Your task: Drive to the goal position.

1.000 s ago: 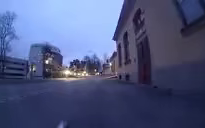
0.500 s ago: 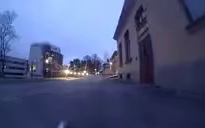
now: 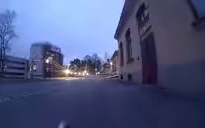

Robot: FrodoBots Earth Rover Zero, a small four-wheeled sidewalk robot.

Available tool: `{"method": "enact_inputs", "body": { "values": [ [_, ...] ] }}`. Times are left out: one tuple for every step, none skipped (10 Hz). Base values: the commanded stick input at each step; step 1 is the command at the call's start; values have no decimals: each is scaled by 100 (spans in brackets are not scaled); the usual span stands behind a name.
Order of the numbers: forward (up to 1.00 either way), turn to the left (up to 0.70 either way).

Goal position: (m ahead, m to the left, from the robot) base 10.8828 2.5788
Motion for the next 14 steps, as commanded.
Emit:
{"method": "enact_inputs", "body": {
  "values": [
    [50, 0],
    [50, 0],
    [50, 0],
    [50, 0],
    [50, 0],
    [50, 0],
    [50, 0],
    [50, 0],
    [50, 0],
    [50, 0],
    [50, 0],
    [50, 0],
    [50, 0],
    [50, 0]
  ]
}}
